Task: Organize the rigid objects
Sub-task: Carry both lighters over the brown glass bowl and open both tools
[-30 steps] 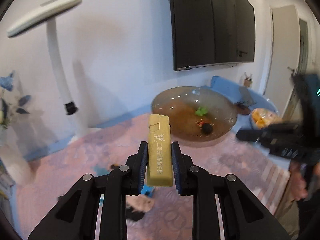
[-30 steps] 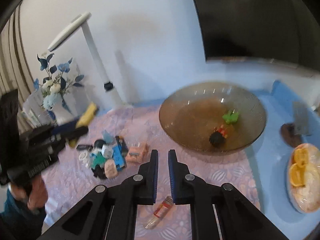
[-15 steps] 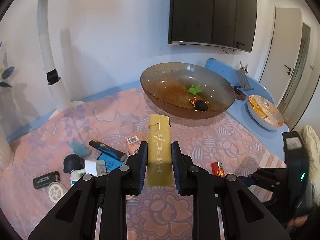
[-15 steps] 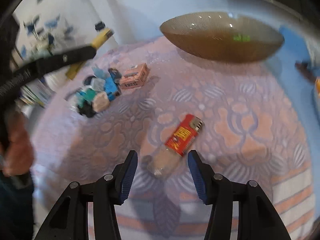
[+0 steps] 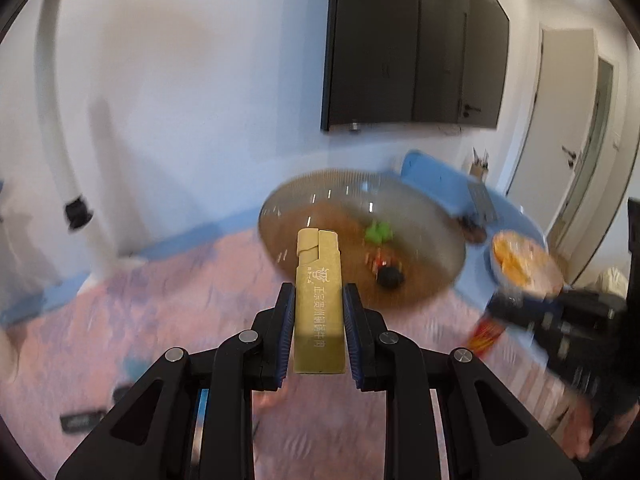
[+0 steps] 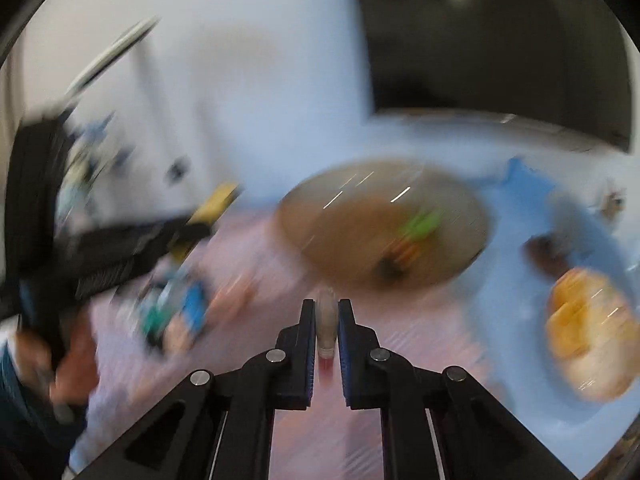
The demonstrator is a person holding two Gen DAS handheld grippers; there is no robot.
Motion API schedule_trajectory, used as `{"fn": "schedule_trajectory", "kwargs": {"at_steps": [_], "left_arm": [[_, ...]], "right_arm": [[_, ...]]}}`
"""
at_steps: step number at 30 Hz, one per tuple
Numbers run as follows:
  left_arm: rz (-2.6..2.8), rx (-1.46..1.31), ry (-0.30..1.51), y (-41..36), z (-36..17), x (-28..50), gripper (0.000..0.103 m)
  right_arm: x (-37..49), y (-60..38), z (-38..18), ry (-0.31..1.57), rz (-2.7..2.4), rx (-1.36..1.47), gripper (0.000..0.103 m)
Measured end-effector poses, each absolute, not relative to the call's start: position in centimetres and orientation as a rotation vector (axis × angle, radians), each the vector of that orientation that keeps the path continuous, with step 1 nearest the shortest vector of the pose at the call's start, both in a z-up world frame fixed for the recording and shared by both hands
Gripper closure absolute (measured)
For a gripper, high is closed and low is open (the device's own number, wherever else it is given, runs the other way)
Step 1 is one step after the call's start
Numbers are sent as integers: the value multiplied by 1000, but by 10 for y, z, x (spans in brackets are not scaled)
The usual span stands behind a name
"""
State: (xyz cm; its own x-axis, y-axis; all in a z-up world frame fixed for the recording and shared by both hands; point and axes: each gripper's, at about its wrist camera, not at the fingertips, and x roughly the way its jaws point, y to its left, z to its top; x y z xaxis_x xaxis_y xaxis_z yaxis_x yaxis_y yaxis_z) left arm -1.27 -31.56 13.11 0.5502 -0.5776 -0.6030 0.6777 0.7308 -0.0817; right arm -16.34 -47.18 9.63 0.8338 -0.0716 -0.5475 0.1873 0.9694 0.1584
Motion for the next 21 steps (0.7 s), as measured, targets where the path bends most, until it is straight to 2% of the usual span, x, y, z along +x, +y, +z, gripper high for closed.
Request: {"fn": "schedule_trajectory", "kwargs": {"at_steps": [3,8,15,16,17,18,19,21], "left_arm": [[-749,152,666,-344,133,8,83],[-748,163,741,-378,112,33,83],[-754,174,772,-396,100,43,82],[-761,174,777,-397,99,43,78],[-777,169,780,-395,99,43,68],[-787,166,780,-393,100,40,50],[-779,160,760,-385,104,36,36],[-773,140,731,-373,113,31,33]], "right_arm": [[-135,-519,114,561,-197,288,93],[-90,-563,93,652,-175,426,93],[-74,-569,85,689,-251,383,93],[-78,-572,86,698,-266,383,92],[-78,-573,84,707,-286,390,87],[-78,-574,83,716,-297,395,84],[-81,-575,84,719,-294,403,82],[-92,-571,88,685,-278,421,82]]}}
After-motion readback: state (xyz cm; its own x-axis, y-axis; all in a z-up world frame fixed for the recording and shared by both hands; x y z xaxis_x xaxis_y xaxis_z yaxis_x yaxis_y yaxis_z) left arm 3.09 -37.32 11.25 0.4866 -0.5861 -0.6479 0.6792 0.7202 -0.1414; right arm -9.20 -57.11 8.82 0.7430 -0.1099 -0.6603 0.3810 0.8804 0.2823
